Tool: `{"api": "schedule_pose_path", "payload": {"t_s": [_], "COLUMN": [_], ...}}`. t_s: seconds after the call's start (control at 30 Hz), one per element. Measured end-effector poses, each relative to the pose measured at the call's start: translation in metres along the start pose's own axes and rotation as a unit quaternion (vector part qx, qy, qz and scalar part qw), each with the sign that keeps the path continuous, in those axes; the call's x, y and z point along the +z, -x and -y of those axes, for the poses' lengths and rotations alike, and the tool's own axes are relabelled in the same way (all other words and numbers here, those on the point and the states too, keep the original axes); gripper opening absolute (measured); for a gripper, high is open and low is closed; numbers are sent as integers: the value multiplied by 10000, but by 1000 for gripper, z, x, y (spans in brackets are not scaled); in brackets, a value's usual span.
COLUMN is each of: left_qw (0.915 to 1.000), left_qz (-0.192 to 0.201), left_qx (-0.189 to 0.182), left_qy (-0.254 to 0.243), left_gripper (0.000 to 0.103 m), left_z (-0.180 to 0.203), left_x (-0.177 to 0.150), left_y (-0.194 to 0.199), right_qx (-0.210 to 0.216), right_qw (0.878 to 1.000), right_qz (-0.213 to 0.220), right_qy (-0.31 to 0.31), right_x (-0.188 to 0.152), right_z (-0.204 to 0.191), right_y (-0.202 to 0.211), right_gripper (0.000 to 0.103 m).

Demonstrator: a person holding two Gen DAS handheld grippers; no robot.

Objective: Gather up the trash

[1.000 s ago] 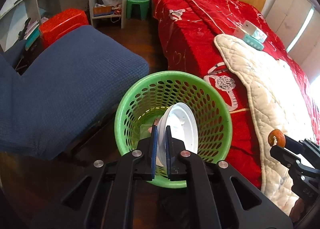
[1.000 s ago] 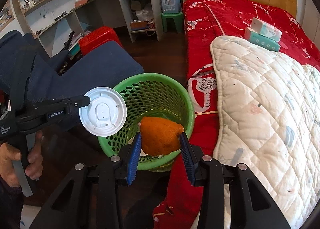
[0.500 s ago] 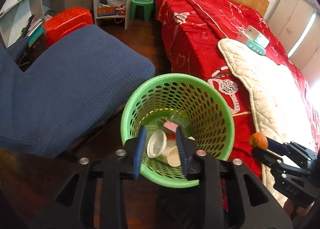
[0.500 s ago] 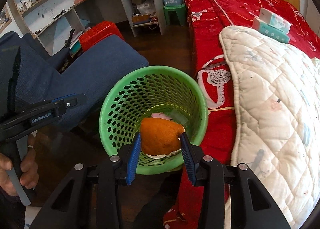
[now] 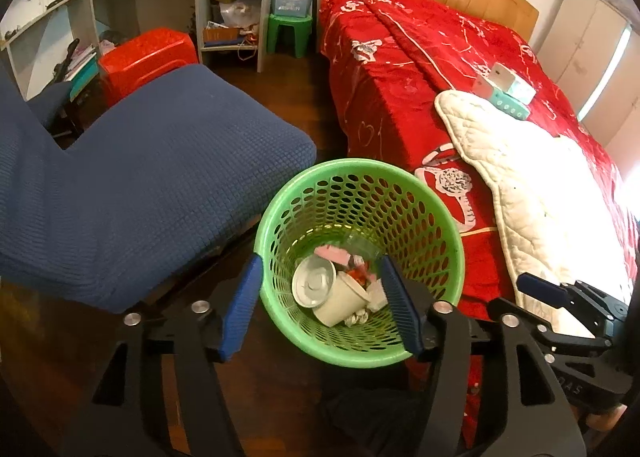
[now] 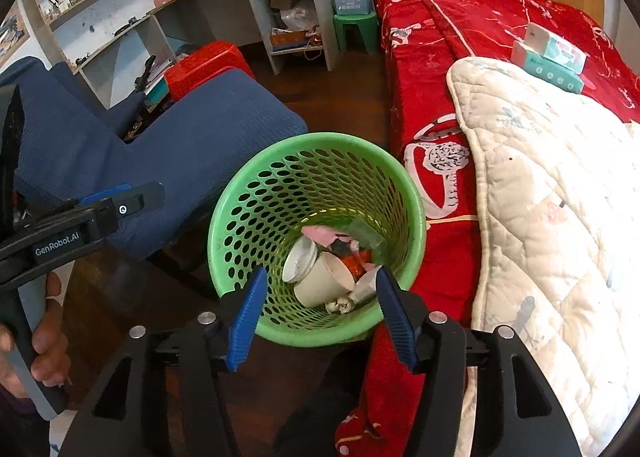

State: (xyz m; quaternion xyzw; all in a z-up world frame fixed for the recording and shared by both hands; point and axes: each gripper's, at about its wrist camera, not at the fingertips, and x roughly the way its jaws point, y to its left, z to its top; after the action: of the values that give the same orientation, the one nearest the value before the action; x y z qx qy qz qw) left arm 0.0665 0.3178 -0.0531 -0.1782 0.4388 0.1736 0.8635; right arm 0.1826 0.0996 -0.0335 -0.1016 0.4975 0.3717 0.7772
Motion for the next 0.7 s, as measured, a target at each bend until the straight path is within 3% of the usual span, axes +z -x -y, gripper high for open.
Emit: {"api": "schedule_pose_path", "payload": {"t_s": [0.5, 0.7], "left_qw": [9996, 9984], "left_qz": [137, 249], "left_qx": [79, 124], "left_qy": [-229, -492], "left_gripper": [70, 75], "left_z": [32, 58], "left_x": [-11, -17], "left_y": [25, 38], "right_qx": [-276, -572], "right_qw": [9982, 9953], "right_qz": [327, 412], "right_qy": [-410, -667], "right_x": [-31, -49], "right_z": [27, 44], "right_y": [60, 85], "right_gripper": [86, 91]}}
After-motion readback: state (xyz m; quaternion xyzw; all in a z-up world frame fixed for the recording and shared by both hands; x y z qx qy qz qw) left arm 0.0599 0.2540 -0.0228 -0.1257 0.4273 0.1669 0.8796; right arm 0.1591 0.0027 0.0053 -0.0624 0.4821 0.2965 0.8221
